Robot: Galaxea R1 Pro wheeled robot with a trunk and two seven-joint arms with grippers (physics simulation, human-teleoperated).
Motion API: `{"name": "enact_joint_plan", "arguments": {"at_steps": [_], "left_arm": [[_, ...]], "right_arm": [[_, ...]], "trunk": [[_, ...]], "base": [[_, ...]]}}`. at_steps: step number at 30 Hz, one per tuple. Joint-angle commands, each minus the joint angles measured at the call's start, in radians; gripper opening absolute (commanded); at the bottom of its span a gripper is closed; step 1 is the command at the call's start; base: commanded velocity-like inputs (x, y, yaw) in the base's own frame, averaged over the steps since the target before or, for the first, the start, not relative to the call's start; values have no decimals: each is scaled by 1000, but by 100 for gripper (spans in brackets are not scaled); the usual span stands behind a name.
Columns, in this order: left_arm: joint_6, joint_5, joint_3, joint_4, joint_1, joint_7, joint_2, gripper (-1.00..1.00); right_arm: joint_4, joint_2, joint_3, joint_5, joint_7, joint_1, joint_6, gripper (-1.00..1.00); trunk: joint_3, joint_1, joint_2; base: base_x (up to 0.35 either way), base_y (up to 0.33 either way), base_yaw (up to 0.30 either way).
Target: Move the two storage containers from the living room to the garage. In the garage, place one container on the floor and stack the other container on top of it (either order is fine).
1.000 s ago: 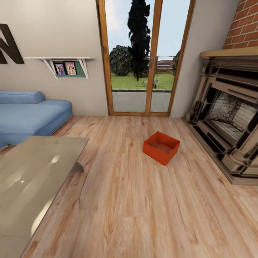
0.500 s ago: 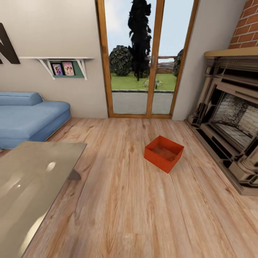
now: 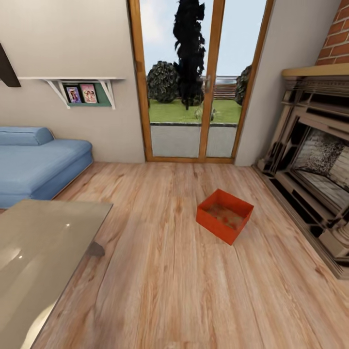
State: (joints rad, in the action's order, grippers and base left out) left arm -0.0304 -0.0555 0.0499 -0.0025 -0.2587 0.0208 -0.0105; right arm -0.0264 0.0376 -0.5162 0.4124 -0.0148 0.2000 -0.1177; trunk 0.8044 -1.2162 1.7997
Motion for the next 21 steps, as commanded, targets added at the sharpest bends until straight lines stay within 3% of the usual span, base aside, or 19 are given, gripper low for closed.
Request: {"name": "enact_joint_plan", "arguments": {"at_steps": [1, 21], "left_arm": [[-3, -6, 5, 1, -1, 2, 0, 100], [-3, -6, 5, 1, -1, 2, 0, 100]], "right_arm": [[-3, 1, -8, 8, -2, 1, -5, 100], [-3, 1, -8, 8, -1, 1, -5, 100]], "trunk": [[1, 0, 0], [1, 0, 0]], "base": [[324, 0, 0], [324, 0, 0]]}}
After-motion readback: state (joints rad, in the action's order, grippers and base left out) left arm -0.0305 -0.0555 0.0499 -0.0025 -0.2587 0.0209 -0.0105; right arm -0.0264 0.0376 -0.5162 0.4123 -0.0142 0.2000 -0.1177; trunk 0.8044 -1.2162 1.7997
